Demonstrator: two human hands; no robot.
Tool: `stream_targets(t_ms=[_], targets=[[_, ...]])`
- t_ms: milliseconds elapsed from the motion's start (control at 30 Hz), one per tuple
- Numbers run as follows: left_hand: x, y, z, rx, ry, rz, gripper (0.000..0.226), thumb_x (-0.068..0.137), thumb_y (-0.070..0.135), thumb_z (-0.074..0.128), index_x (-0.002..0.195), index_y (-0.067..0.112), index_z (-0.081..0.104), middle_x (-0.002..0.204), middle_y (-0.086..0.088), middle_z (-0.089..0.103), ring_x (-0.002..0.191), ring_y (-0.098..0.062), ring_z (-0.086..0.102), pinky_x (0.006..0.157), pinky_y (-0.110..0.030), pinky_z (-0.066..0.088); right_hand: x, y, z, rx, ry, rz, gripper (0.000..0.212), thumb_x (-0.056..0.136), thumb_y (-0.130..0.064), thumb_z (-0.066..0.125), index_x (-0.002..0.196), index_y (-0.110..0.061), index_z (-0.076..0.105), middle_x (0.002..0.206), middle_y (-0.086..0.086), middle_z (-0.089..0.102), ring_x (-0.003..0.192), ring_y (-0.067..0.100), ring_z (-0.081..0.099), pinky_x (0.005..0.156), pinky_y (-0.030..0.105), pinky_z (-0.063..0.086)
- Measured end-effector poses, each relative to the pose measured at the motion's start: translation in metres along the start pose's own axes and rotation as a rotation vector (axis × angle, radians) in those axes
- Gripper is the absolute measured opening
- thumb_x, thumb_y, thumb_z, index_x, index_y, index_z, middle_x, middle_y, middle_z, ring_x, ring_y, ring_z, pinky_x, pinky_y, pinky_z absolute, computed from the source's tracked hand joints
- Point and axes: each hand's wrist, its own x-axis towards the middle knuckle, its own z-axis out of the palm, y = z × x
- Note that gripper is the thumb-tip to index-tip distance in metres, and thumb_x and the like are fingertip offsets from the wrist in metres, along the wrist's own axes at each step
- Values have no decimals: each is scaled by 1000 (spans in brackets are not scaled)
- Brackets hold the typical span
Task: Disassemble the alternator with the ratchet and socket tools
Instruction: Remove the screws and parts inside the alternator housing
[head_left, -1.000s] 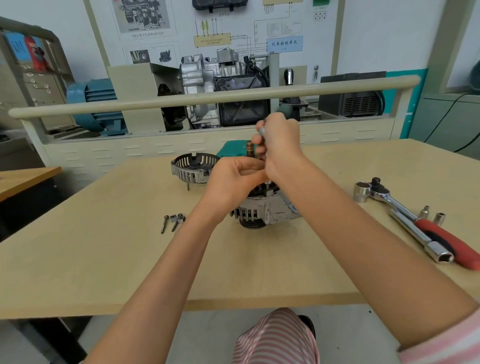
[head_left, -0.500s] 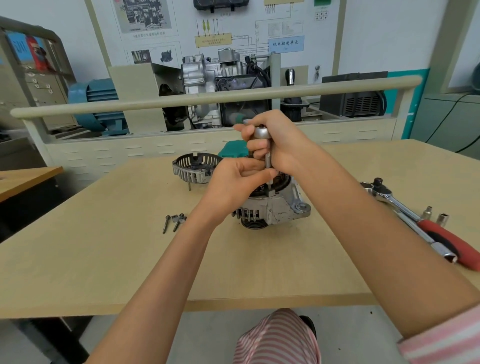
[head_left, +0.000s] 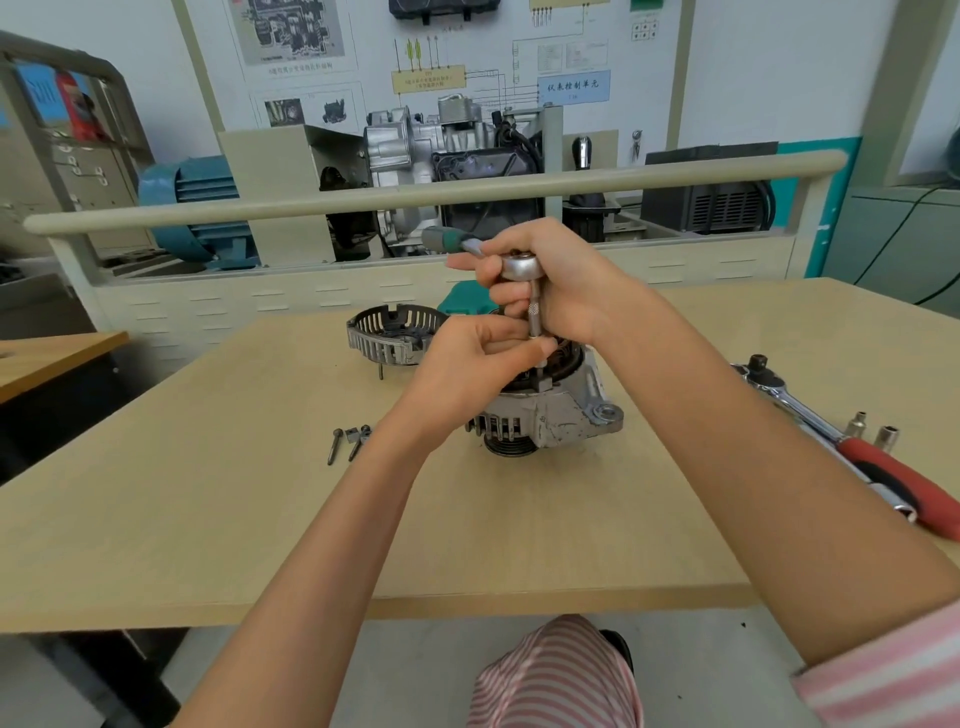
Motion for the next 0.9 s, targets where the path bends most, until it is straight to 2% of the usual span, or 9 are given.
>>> stream_targets(t_ms=[133, 233, 300, 433, 533, 633, 733, 833, 900], targets=[[1, 0, 3, 20, 36, -3, 13, 85, 13, 67, 96, 9, 73, 93, -8, 74, 92, -17, 68, 85, -22, 50, 2, 6, 6, 98, 220, -83, 21, 94, -12, 36, 85, -7, 54, 54, -5, 47, 34, 4, 35, 34, 14, 27], [3, -1, 6, 82, 78, -11, 17, 85, 8, 64, 99, 11, 73, 92, -4, 74, 84, -7, 68, 76, -14, 50, 12, 18, 17, 167, 659, -374, 16, 94, -6, 30, 106, -11, 40, 86, 6, 44, 66, 15, 47, 53, 19, 39], [3, -1, 6, 105, 84, -6, 17, 85, 6, 62, 98, 10, 73, 88, -3, 73, 79, -4, 66, 71, -11, 48, 14, 21, 20, 183, 712, -437, 18, 95, -5, 27, 110, -12, 33, 84, 7, 43, 67, 16, 46, 55, 21, 39], [2, 1, 4, 61, 37, -21, 15, 86, 14, 65, 92, 1, 72, 90, -21, 71, 79, -15, 61, 78, -22, 45, 7, 5, 10, 77, 353, -114, 19, 92, -7, 31, 83, -11, 48, 56, -1, 43, 35, 7, 32, 35, 16, 23], [1, -1, 1, 46, 1, -8, 18, 87, 19, 66, 92, 3, 73, 95, -22, 69, 80, -15, 57, 76, -19, 44, 1, -1, -1, 45, 15, 16, 23, 94, -15, 37, 92, -5, 58, 50, -9, 44, 35, 3, 29, 39, 15, 20], [0, -1, 1, 43, 8, 14, 17, 87, 18, 66, 90, 3, 73, 91, -24, 68, 76, -15, 55, 71, -16, 43, -1, 0, -3, 78, -13, 25, 23, 94, -15, 36, 94, -6, 57, 50, -10, 44, 35, 2, 30, 39, 14, 22], [1, -2, 6, 36, 68, 16, 11, 85, 13, 66, 93, 9, 74, 86, -10, 73, 80, -11, 66, 80, -20, 48, 3, 7, 8, 153, 278, -119, 19, 93, -10, 33, 93, -8, 52, 52, -5, 46, 35, 5, 35, 35, 15, 27], [2, -3, 11, 49, 118, 12, 18, 84, 9, 66, 101, 10, 72, 94, -5, 74, 88, -7, 68, 79, -15, 51, 13, 15, 15, 221, 664, -333, 35, 94, -5, 27, 128, -3, 37, 87, 6, 45, 64, 16, 46, 48, 19, 33], [2, -3, 13, 49, 142, 20, 18, 84, 9, 65, 101, 10, 73, 94, -6, 74, 87, -6, 68, 77, -14, 51, 12, 14, 17, 249, 702, -346, 35, 95, -4, 26, 128, -3, 36, 89, 8, 45, 62, 16, 45, 46, 19, 34]])
